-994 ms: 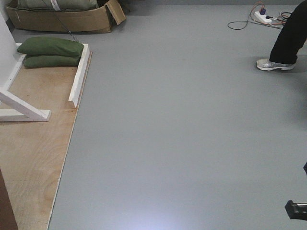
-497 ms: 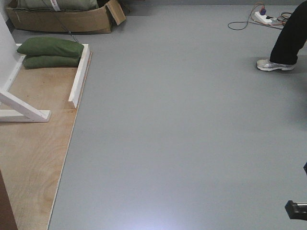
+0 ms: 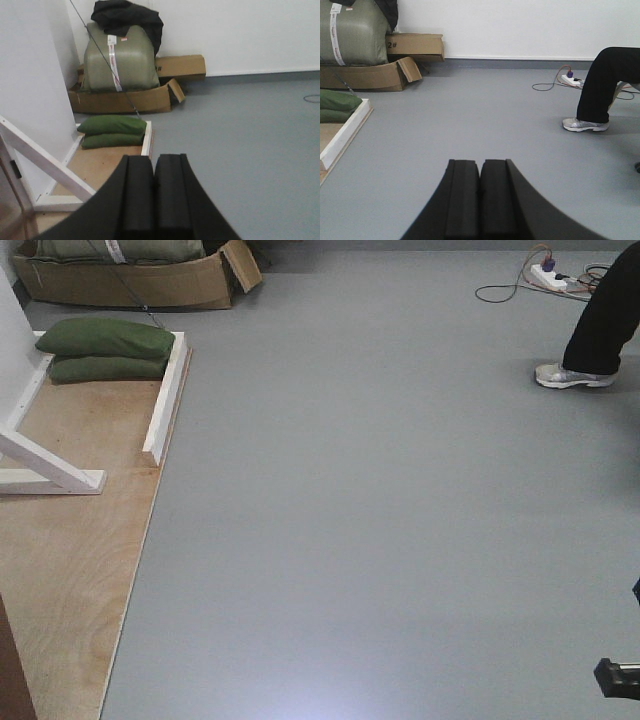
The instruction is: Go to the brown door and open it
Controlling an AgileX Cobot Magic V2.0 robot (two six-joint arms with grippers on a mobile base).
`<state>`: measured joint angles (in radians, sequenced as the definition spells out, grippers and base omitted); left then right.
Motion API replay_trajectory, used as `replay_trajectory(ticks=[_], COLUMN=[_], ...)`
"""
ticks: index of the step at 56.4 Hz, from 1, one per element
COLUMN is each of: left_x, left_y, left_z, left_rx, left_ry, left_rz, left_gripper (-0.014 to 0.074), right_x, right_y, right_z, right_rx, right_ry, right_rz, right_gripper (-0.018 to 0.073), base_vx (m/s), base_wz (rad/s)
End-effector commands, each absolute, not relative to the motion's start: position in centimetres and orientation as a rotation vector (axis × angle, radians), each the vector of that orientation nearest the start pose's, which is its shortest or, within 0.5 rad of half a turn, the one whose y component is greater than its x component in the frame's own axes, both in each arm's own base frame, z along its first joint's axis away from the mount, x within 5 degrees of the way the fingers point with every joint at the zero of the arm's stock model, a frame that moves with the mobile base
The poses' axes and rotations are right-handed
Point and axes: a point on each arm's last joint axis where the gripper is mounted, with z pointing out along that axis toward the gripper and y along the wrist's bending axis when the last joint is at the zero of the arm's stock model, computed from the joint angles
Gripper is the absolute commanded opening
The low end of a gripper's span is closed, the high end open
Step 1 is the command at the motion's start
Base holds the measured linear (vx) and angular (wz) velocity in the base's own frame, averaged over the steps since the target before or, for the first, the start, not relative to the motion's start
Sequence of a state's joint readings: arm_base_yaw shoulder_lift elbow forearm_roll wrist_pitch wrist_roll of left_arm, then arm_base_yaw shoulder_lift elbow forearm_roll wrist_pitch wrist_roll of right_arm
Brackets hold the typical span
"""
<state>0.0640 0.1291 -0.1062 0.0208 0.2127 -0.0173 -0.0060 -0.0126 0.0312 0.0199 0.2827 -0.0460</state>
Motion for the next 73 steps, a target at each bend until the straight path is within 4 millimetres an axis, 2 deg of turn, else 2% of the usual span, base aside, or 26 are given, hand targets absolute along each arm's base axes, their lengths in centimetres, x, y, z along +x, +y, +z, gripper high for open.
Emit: replay_trajectory(ticks=[1, 10, 25, 32, 40, 59, 66, 73], left_x=[6.5, 7.4, 10.2, 10.7, 9.8, 8.4, 9.0, 9.8], left_y=[0.4, 0.5, 1.1, 2.1, 2.9, 4.2, 4.6, 5.0], left_z=[26.3, 30.8, 38.1, 41.0, 43.9, 48.0, 48.4, 48.4], left_rx=[-0.059, -0.062, -0.094, -0.150, -0.191, -0.215, -0.192, -0.185], left_ry=[1.669, 1.702, 1.605, 1.496, 1.298, 0.752, 0.642, 0.605], left_rz=[0.047, 0.047, 0.084, 0.153, 0.241, 0.366, 0.383, 0.387], left_gripper=[-0.0006, -0.0006, -0.0006, -0.0006, -0.0006, -0.0006, -0.0006, -0.0006], right_x=[5.5, 5.5, 5.5, 5.5, 5.5, 5.5, 5.5, 5.5], right_y=[0.0, 0.0, 0.0, 0.0, 0.0, 0.0, 0.0, 0.0], right_z=[18.4, 18.4, 18.4, 18.4, 18.4, 18.4, 18.4, 18.4], right_rx=[-0.031, -0.031, -0.031, -0.031, -0.031, -0.031, -0.031, -0.031], right_ry=[1.695, 1.695, 1.695, 1.695, 1.695, 1.695, 1.695, 1.695], right_rz=[-0.029, -0.029, -0.029, -0.029, -0.029, -0.029, -0.029, -0.029], right_gripper=[0.0000, 0.0000, 0.0000, 0.0000, 0.0000, 0.0000, 0.0000, 0.0000], base_vx=[0.00, 0.00, 0.00, 0.00, 0.00, 0.00, 0.00, 0.00], base_wz=[0.00, 0.00, 0.00, 0.00, 0.00, 0.00, 0.00, 0.00])
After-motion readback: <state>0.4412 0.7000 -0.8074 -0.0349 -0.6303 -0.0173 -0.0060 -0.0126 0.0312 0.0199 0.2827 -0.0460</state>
